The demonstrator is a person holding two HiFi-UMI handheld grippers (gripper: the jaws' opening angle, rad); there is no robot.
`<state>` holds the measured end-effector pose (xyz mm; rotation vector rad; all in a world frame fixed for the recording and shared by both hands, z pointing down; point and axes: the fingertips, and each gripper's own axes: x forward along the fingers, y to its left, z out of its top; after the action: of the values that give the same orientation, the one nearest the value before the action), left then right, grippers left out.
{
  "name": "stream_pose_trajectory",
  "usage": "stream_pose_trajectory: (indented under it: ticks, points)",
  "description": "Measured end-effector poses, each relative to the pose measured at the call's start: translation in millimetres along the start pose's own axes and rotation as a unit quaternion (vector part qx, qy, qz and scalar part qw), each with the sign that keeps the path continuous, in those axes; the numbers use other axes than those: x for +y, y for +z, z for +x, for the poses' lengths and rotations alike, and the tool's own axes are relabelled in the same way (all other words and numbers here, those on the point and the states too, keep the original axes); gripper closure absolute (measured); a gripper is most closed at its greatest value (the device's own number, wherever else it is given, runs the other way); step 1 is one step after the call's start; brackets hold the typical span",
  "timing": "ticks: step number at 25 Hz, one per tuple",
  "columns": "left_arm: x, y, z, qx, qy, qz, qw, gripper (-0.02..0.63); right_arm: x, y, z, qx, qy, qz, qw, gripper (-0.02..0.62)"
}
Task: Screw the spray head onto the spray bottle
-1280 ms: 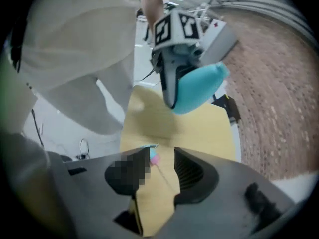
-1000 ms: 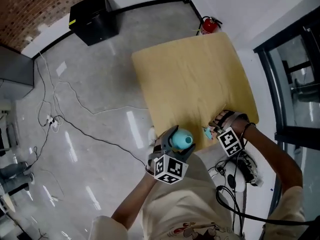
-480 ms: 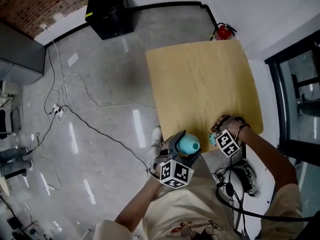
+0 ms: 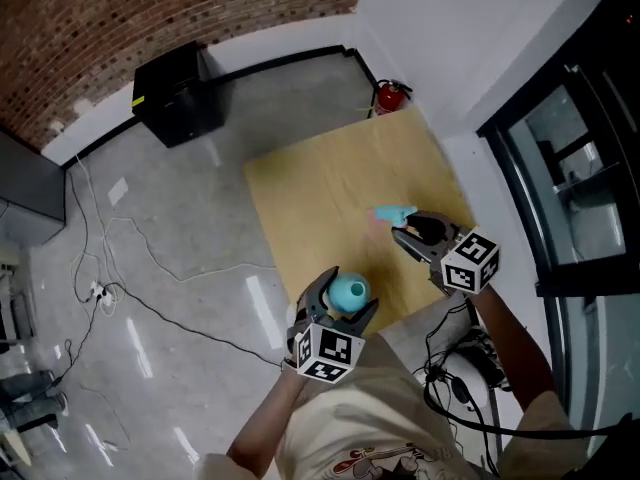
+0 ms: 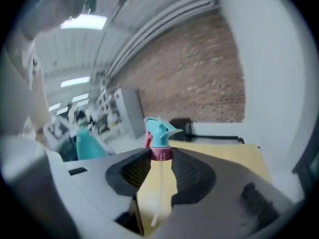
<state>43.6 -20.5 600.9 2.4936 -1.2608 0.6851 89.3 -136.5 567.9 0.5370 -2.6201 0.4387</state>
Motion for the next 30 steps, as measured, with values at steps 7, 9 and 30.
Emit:
stream_pose_trajectory:
  ticks: [7,9,30]
  points:
    - [-27,72,53,0.022,-0.063,0.07,0.9953,0.189,11,177,-153,-0.323,-0.038,0.085,0.942,0.466]
    - [-38,78,62,0.039,-0.074,0.084,0.9929,0.189,27,195,-182,-0.348,-0.033,0.065,0.935,0.466]
    - [-97,195,39,-0.009,-0.166,0.139,0.9763,0.189,61,153,-220,-0.287,-0.081,0.029,0.954,0.466]
